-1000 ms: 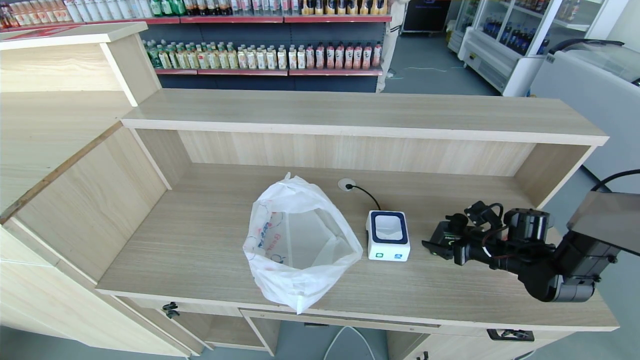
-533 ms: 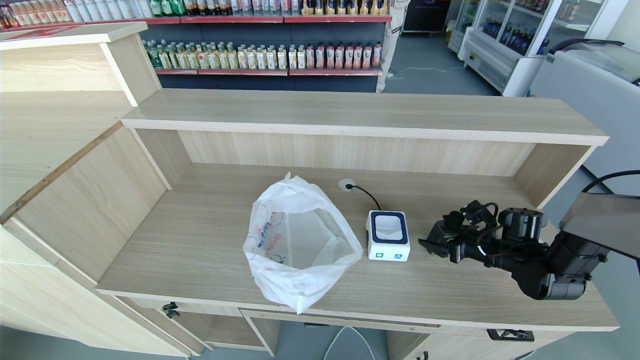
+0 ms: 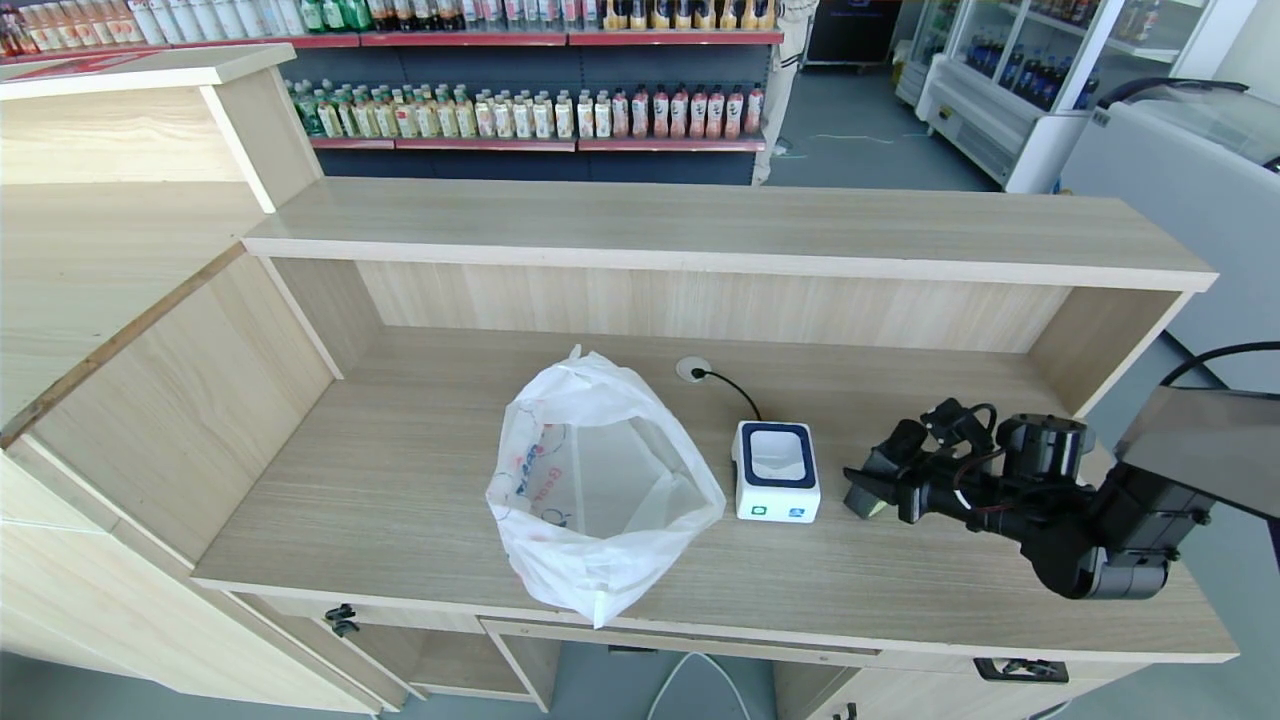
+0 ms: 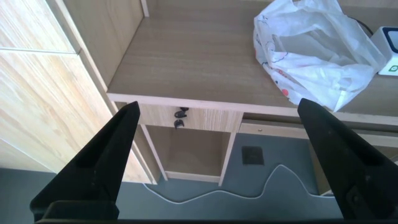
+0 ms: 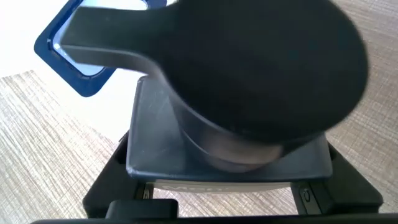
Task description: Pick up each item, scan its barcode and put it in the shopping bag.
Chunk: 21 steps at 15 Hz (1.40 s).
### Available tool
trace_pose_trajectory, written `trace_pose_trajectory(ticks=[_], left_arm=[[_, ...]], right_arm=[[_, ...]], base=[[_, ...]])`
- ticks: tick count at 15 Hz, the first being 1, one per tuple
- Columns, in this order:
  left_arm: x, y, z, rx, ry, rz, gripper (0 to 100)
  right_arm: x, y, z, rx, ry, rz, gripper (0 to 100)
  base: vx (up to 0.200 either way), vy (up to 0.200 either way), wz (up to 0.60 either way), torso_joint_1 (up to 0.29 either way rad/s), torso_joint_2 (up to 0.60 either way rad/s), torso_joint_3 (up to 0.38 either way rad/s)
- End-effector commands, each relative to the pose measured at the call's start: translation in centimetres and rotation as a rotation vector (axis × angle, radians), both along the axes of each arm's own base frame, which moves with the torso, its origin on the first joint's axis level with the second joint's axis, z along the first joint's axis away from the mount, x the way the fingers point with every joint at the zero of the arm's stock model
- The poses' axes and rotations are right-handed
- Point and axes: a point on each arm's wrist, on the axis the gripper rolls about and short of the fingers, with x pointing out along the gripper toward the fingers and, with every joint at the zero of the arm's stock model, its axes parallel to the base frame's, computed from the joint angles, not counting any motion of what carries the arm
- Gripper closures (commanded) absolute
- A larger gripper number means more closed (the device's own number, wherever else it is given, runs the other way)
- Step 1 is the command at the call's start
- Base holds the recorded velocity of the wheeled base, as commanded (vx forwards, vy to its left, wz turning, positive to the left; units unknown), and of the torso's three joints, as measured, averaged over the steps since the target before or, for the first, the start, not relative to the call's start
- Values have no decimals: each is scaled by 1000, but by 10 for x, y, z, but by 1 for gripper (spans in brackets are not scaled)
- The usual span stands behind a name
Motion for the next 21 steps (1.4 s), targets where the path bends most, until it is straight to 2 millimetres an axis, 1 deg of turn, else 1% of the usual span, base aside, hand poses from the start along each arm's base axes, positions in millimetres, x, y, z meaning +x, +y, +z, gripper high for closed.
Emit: trace_pose_trajectory(ticks=[1,2,3,4,6,7,8,11,12,13,14,15,16,17,18,20,21], left_arm=[[0,0,0,0,0,1,0],[0,0,0,0,0,1,0],[0,0,0,0,0,1,0],[0,0,0,0,0,1,0],[0,0,0,0,0,1,0],[0,0,0,0,0,1,0],[0,0,0,0,0,1,0],[0,0,0,0,0,1,0],[0,0,0,0,0,1,0],[0,0,0,0,0,1,0],[0,0,0,0,0,1,0],[0,0,0,0,-2,1,0],[0,0,0,0,0,1,0],[0,0,0,0,0,1,0],[0,0,0,0,0,1,0],[0,0,0,0,0,1,0],[0,0,0,0,0,1,0]], right_arm=[[-1,-1,2,-1,-13,-1,100],[-2,-1,4,-1,-27,-3,100],[-1,-1,14,-4,-73,-4,100],[-5,-1,27,-5,-99,-4,100],[-20,0,54,7,-134,1,100],[-33,0,73,41,-146,21,100],[-49,1,97,78,-167,52,100],[-100,-2,181,141,-330,153,100],[-116,-3,202,158,-375,170,100],[-139,-2,224,196,-400,197,100],[-159,0,238,236,-404,231,100],[-181,3,248,269,-401,274,100],[-198,4,252,266,-411,313,100],[-207,5,253,247,-433,353,100],[-228,8,256,228,-471,406,100],[-256,11,254,195,-487,485,100],[-266,12,250,174,-491,518,100]], base=[[0,0,0,0,0,0],[0,0,0,0,0,0],[0,0,0,0,0,0],[0,0,0,0,0,0],[0,0,0,0,0,0],[0,0,0,0,0,0],[0,0,0,0,0,0],[0,0,0,0,0,0],[0,0,0,0,0,0],[0,0,0,0,0,0],[0,0,0,0,0,0],[0,0,0,0,0,0],[0,0,0,0,0,0],[0,0,0,0,0,0],[0,0,0,0,0,0],[0,0,0,0,0,0],[0,0,0,0,0,0]])
